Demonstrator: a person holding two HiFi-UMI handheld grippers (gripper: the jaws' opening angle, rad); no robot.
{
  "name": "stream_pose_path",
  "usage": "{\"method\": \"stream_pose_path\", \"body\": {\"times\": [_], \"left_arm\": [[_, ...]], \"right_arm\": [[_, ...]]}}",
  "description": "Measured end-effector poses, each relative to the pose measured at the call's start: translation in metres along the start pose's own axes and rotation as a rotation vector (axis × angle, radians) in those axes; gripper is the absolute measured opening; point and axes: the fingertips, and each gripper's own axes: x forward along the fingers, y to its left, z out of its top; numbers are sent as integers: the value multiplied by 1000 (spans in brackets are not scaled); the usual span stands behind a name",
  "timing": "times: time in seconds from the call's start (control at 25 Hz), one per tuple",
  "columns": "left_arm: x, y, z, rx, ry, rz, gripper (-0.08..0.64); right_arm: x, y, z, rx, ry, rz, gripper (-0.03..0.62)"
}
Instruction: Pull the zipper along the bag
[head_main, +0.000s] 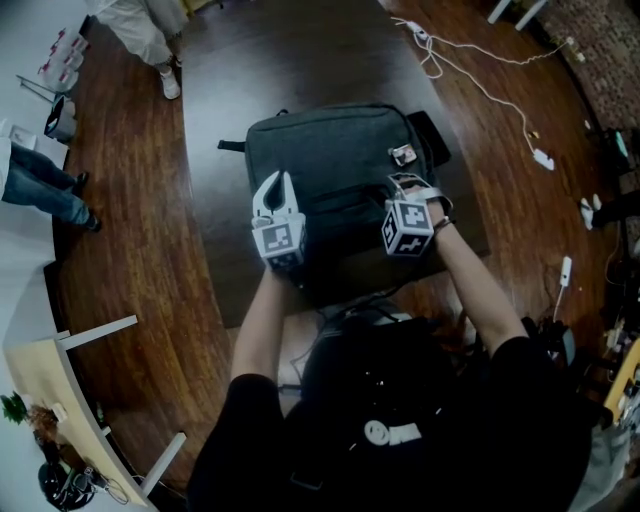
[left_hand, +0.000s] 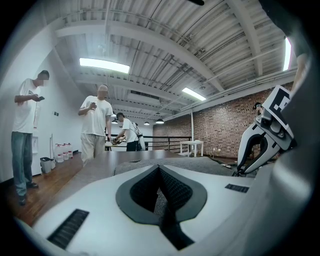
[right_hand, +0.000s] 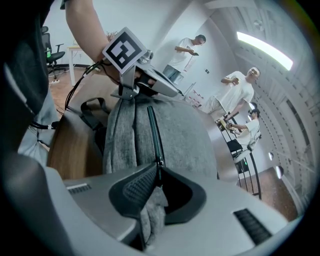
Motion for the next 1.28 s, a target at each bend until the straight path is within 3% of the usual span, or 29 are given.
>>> {"method": "stream_pose_path", "body": {"times": [1.28], "left_arm": [[0, 0, 1, -5, 3, 4, 5]], "right_arm": [[3, -7, -38, 41, 64, -1, 49]]}}
